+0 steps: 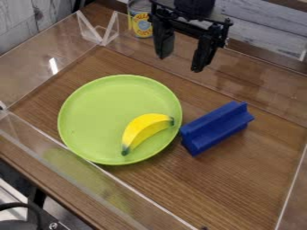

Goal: Put the blue object in the green plate

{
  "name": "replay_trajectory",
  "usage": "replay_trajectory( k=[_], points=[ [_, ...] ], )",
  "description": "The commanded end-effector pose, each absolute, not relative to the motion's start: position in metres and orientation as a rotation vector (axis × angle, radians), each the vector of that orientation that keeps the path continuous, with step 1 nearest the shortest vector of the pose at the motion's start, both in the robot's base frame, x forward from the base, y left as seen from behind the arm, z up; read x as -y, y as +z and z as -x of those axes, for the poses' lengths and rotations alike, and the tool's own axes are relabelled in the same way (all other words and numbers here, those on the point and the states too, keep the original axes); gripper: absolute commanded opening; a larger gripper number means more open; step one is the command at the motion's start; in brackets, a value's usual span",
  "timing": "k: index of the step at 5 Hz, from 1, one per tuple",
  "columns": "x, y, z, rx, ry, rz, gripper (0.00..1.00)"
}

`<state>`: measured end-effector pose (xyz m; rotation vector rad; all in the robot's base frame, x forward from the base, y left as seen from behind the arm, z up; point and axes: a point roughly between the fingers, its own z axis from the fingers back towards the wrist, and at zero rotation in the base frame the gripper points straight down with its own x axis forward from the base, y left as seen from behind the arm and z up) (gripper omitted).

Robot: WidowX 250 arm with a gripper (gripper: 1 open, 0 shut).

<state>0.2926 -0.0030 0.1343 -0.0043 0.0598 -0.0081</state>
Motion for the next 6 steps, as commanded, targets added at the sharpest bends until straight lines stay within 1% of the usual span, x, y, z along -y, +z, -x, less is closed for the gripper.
replay_trajectory(
  k=[1,2,4,6],
  points=[
    [0.007,0.12,-0.288,-0.099,-0.066,0.014,1.0],
    [0.027,0.101,-0.28,-0.109,-0.227,0.022,1.0],
    [0.06,0.086,-0.279,-0.104,-0.465,0.017,1.0],
    [0.07,0.071,-0.281,-0.098,-0.5,0.019,1.0]
  ],
)
